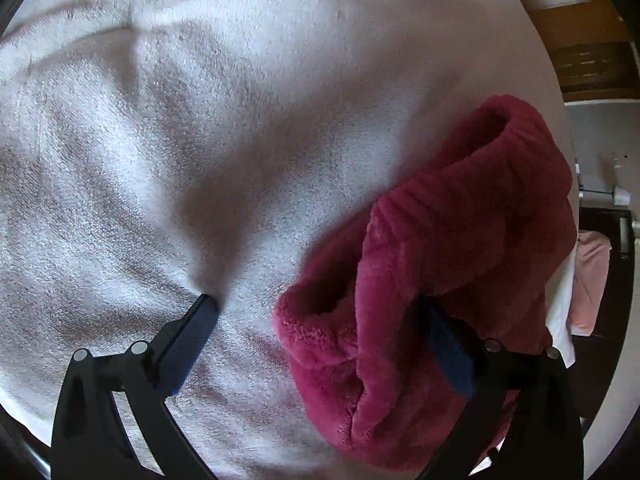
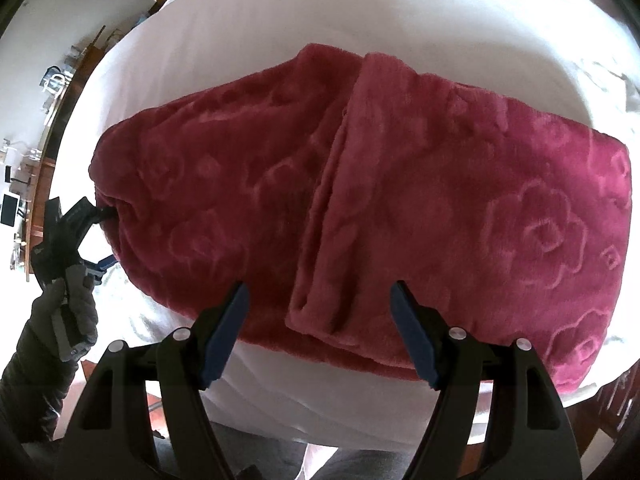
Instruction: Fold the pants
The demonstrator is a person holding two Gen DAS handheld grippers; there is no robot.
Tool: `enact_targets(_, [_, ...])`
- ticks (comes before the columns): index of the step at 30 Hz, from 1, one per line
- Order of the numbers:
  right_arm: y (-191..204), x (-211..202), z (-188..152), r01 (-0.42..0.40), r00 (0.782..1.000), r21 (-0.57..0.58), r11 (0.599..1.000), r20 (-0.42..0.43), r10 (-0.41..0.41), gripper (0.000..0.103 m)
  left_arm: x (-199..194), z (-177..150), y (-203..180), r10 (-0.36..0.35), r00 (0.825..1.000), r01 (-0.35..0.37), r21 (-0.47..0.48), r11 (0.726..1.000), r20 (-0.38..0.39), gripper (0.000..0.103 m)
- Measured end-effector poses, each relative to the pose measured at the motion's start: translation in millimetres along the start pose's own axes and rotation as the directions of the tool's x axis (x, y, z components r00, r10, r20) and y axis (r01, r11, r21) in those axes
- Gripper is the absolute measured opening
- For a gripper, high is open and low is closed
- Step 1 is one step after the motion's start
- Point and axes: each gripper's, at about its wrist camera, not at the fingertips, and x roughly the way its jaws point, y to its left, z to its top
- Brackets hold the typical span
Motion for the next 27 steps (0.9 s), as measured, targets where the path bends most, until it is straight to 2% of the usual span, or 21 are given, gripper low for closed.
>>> enact_targets(3, [-0.3,1.4,-5.3,0.008,1.000,0.003,1.000,-0.008,-0.008,0.074,9.5,5.3,2.4,-0.022,1.000,0.022,-0.017,1.000,0.002,0.098])
enact_targets(4, [-0.9,1.4,-6.6,0.008,1.000,0.004,1.000,-0.009,-0.008,0.074,9.0,8.9,3.4,-0.044,0.999,0.044,-0.029,0.999,0.001,0.094])
enact_targets(6, [-2.1,1.7,-9.5,0.008,1.000,0.004,1.000,-0.007,-0.008,0.074,11.6,6.8,2.8,-0.074,0.997,0.073,-0.041,0.996,-0.001,0.083])
enact_targets(8, [-4.5,1.6,-9.9,0.004,1.000,0.004,1.000,-0.004,-0.004,0.074,11.4,9.8,0.7,-0.101,0.995,0.101,-0.036,0.994,-0.004,0.065])
enact_targets(10, [-6.2,0.0,-9.3,0.000,1.000,-0.001,1.000,0.001,0.000,0.074,10.6,14.2,-4.3,-0.113,0.994,0.113,-0.026,0.993,-0.006,0.053])
enact_targets(14, [-10.0,-6.1,-9.8,-0.010,1.000,-0.024,1.000,0.020,0.011,0.074,5.1,17.7,-12.0,-0.094,0.996,0.094,0.003,0.996,0.005,0.035])
enact_targets(19, [-27.2,-16.3,-14.8,-0.026,0.999,-0.025,0.999,0.046,0.028,0.074,-24.9,13.3,-28.8,-0.103,0.992,0.099,0.051,0.994,0.069,0.030])
enact_targets(21, [-37.4,-21.5,-17.2,-0.033,0.998,-0.013,0.999,0.060,0.034,0.074,-43.7,1.5,-42.3,-0.110,0.990,0.102,0.083,0.991,0.092,0.030])
enact_targets(24, [-54.6,-31.2,-22.0,-0.041,0.996,0.007,0.999,0.078,0.040,0.074,-59.6,-8.4,-65.9,-0.092,0.987,0.067,0.181,0.981,0.129,0.030])
enact_targets(27, [-74.8,-40.8,-28.9,-0.051,0.994,0.034,0.998,0.097,0.047,0.074,-76.6,-22.1,-98.7,-0.105,0.982,0.058,0.280,0.958,0.159,0.030])
